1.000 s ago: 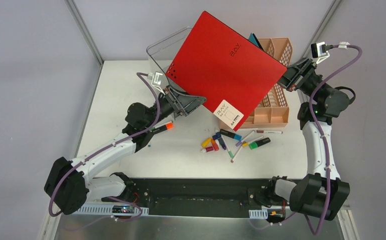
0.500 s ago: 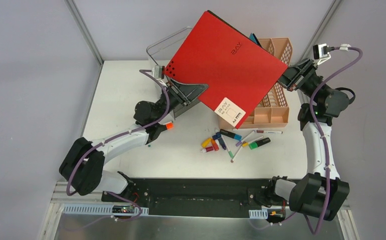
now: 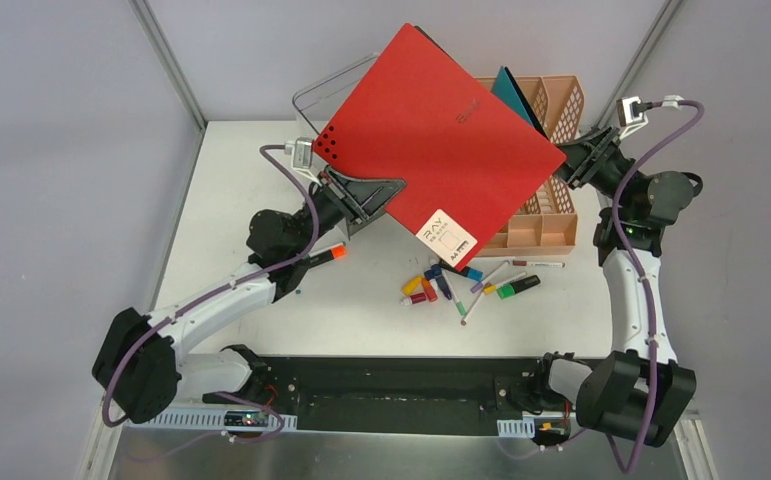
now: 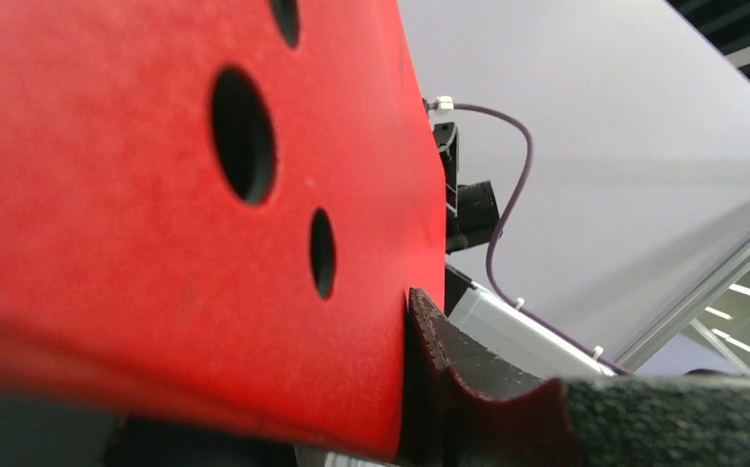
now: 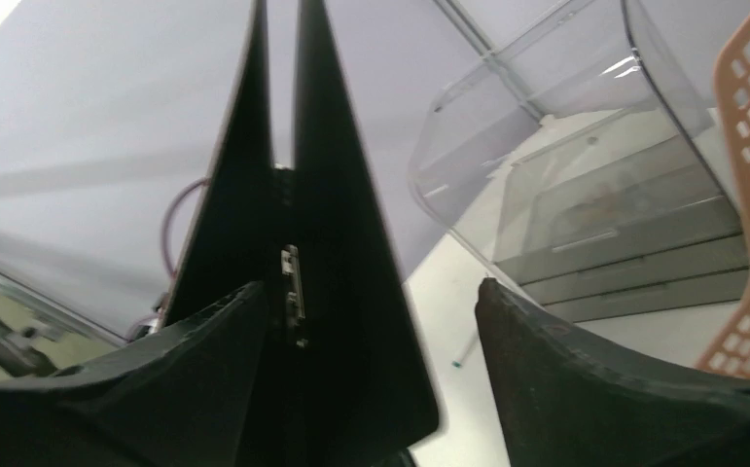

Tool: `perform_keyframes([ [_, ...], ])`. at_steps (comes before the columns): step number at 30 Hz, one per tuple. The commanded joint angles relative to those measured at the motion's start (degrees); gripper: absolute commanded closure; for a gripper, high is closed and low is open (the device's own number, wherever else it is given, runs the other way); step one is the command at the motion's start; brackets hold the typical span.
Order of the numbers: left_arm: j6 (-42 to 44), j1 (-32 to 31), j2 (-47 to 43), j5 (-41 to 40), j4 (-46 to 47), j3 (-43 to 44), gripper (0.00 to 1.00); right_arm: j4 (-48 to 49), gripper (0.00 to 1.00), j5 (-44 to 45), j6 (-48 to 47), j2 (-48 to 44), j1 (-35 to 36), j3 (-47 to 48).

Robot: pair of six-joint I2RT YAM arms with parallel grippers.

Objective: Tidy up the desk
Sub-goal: Place the folder in the storage box.

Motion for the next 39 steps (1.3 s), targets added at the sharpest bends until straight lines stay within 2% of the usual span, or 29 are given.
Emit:
perform_keyframes([
  [1, 8.9, -0.12, -6.47, -4.41, -5.83, -1.78, 1.0, -7.48, 0.11, -4.43, -16.72, -3.9, -0.72, -0.04],
  [4, 12.95, -0.08, -10.09, -7.65, -12.54, -1.58, 1.0, -21.18, 0.02, -6.41, -28.71, -4.8, -2.57, 0.77],
  [6, 16.56, -0.08, -12.46, -9.6, -18.85, -0.4, 1.0, -26.85, 0.02, -6.41, -28.71, -5.08, -4.67, 1.26],
  [9, 21.57, -0.1, -15.29, -12.96, -27.97, 1.53, 1.0, -28.43, 0.02, -6.41, -28.71, -5.64, -7.59, 1.42],
  [11, 24.49, -0.08, -16.56, -14.6, -31.5, 2.57, 1.0, -29.95, 0.01, -10.82, -38.43, -6.0, -9.52, 1.76],
  [12, 25.45, -0.08, -16.89, -15.02, -32.63, 3.15, 1.0, -31.73, 0.01, -11.29, -40.3, -6.1, -10.36, 2.07],
  [16, 29.63, -0.64, -16.05, -14.86, -40.26, 8.39, 1.0, -41.38, 0.01, -8.76, -48.74, -6.27, -12.38, 3.32],
  [19, 34.47, -3.38, -13.72, -16.52, -43.53, 12.46, 1.0, -47.06, 0.01, -7.05, -53.61, -6.54, -12.59, 3.99],
  [21, 38.53, -6.65, -11.7, -19.67, -45.34, 15.32, 1.0, -47.14, 0.01, -6.83, -53.72, -6.85, -12.68, 3.65],
  [25, 48.33, -14.23, -7.03, -27.9, -47.07, 21.24, 1.0, -47.11, 0.01, -6.55, -54.06, -7.63, -12.74, 3.32],
  [29, 58.61, -20.69, -1.75, -39.77, -44.96, 25.95, 1.0, -47.19, 0.01, -6.02, -54.22, -7.88, -12.79, 3.15],
  [31, 61.8, -21.97, 1.45, -44.32, -42.73, 27.89, 1.0, -47.19, 0.01, -5.75, -54.22, -7.88, -12.85, 3.1],
  [39, 67.51, -23.54, 9.81, -53.79, -37.82, 34.96, 1.0, -48.08, 0.01, -4.5, -55.41, -8.35, -12.91, 2.88],
])
